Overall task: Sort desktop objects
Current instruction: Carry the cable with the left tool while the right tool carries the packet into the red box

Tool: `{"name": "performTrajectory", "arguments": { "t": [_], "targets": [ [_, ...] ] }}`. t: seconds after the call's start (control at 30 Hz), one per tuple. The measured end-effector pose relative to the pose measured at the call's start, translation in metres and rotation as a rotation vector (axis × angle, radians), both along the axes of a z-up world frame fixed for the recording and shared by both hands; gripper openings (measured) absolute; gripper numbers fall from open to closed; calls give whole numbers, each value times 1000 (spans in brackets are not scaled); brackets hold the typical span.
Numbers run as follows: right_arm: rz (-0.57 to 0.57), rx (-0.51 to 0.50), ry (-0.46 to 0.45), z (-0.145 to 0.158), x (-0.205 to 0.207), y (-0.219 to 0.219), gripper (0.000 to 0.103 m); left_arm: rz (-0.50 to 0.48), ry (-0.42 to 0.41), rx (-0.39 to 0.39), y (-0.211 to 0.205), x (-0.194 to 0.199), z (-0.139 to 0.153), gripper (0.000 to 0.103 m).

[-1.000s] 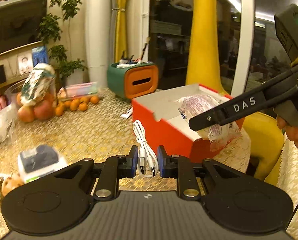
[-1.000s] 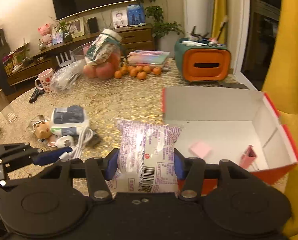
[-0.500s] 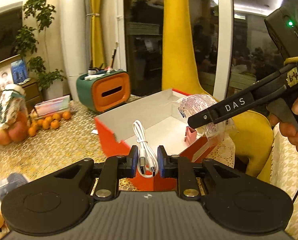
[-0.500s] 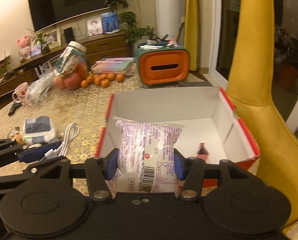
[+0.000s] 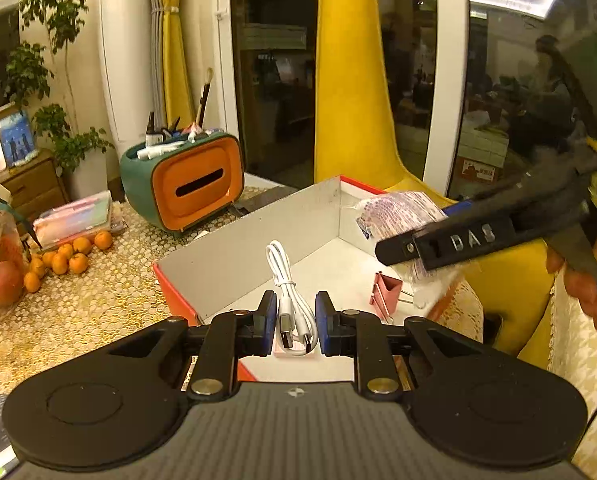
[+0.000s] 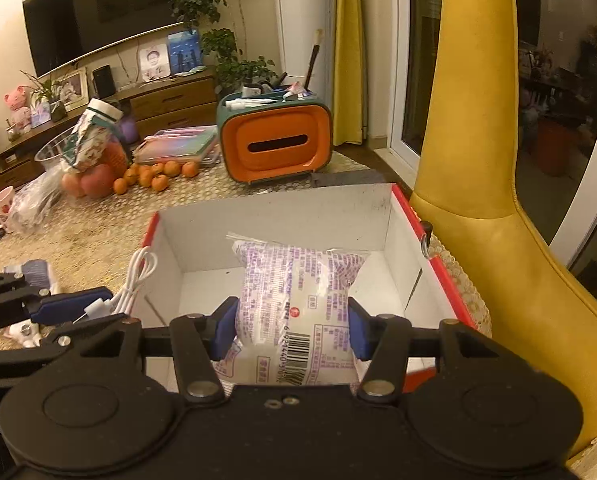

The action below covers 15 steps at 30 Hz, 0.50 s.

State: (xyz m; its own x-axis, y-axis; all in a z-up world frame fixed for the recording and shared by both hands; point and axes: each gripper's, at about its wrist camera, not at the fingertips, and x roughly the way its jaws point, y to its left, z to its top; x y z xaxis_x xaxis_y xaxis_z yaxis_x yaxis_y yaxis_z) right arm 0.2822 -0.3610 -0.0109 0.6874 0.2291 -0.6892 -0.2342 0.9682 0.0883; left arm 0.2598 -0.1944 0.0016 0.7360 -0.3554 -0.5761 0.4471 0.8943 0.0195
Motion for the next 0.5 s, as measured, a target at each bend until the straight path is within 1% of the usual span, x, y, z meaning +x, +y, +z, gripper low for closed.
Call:
{"name": "performTrajectory", "arguments": {
  "t": [0.17, 0.33, 0.4, 0.5],
  "targets": [
    [9, -17, 1, -9, 9, 5, 54, 14, 65, -16, 0, 32, -5, 19],
    [26, -32, 23, -22, 16, 8, 54, 23, 114, -12, -6, 61, -13, 19],
    [28, -41, 32, -28, 19, 10, 54, 17, 130, 1, -10, 71, -19, 19],
    [39, -60, 44, -35, 23, 15, 53, 20, 176, 30, -14, 84, -33, 19]
  ]
}}
